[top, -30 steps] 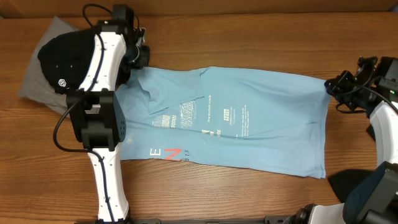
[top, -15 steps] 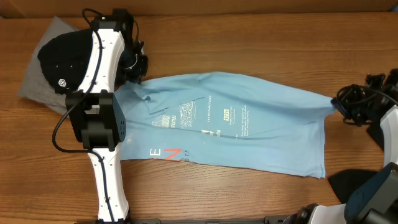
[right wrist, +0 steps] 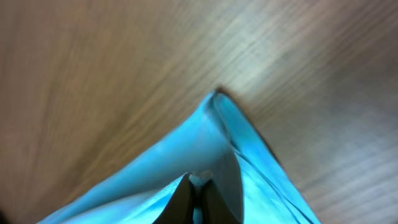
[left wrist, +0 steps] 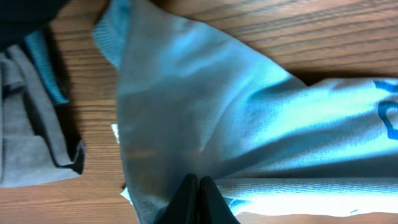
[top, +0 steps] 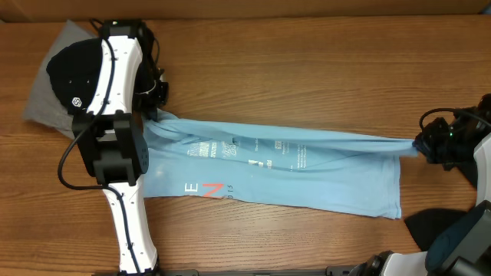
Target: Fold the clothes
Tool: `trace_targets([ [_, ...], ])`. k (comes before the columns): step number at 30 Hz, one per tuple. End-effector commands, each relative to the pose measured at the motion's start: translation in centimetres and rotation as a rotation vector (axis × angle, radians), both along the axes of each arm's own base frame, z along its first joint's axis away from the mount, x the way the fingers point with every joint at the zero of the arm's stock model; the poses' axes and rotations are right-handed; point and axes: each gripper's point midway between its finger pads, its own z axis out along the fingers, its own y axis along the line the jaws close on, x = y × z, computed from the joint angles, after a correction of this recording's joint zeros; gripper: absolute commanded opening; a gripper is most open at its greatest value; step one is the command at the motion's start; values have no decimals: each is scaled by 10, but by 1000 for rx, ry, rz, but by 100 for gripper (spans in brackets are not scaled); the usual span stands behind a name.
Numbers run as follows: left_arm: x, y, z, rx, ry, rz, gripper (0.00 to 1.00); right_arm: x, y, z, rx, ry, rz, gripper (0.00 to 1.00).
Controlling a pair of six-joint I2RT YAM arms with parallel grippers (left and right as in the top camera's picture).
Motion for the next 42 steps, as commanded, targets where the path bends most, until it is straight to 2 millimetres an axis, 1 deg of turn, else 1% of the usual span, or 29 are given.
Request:
trace_targets([
  [1, 2, 24, 7, 44, -21, 31, 4, -16, -25, 3, -127, 79, -81, 4],
  [4, 0, 27, 5, 27, -13, 48, 4, -30, -28, 0, -149, 147, -110, 4],
  [10, -5, 24, 0, 21, 14, 42, 4, -43, -25, -2, -147, 206, -109, 4],
  [11, -6, 23, -1, 21, 19, 39, 4, -45, -25, -3, -146, 213, -109, 6],
  [12, -7, 22, -2, 21, 23, 37, 5, -47, -23, -3, -142, 220, -108, 8],
  [13, -9, 20, -3, 20, 30, 33, 8, -48, -22, -3, -138, 227, -107, 13],
  [14, -10, 20, -3, 20, 35, 31, 13, -50, -22, -3, -136, 236, -106, 23],
  [15, -12, 19, -4, 20, 41, 30, 15, -52, -21, -4, -134, 244, -105, 30],
  [17, -18, 19, -1, 20, 50, 30, 22, -55, -19, -4, -126, 257, -103, 33],
  [18, -19, 19, 1, 20, 48, 31, 24, -56, -18, -4, -124, 259, -103, 35],
  [22, -18, 19, 26, 16, -17, 37, 31, -57, -15, -4, -107, 261, -100, 41],
  [24, -18, 18, 46, 15, -72, 38, 34, -51, -9, -3, -72, 231, -85, 42],
  [26, -18, 14, 65, 1, -126, 41, 35, -41, 0, 0, -26, 168, -19, 41],
  [28, -20, 13, 87, 1, -186, 41, 35, -26, 17, 8, 49, 64, 72, 41],
  [30, -24, 11, 114, -4, -261, 42, 36, -11, 36, 24, 129, -73, 175, 42],
  [32, -29, 4, 136, -41, -324, 45, 38, -6, 47, 36, 168, -142, 213, 43],
  [34, -34, -6, 157, -93, -385, 48, 40, -6, 50, 43, 166, -160, 220, 44],
  [35, -37, -8, 164, -100, -404, 48, 40, -7, 51, 44, 166, -162, 220, 44],
  [36, -40, -8, 169, -98, -417, 51, 40, -9, 52, 45, 167, -160, 219, 45],
  [38, -46, -8, 171, -97, -417, 58, 42, -12, 53, 46, 174, -150, 218, 46],
  [40, -52, -9, 161, -98, -375, 86, 44, -18, 57, 44, 193, -123, 214, 48],
  [42, -58, -12, 143, -113, -316, 93, 44, -24, 60, 39, 200, -93, 215, 54],
])
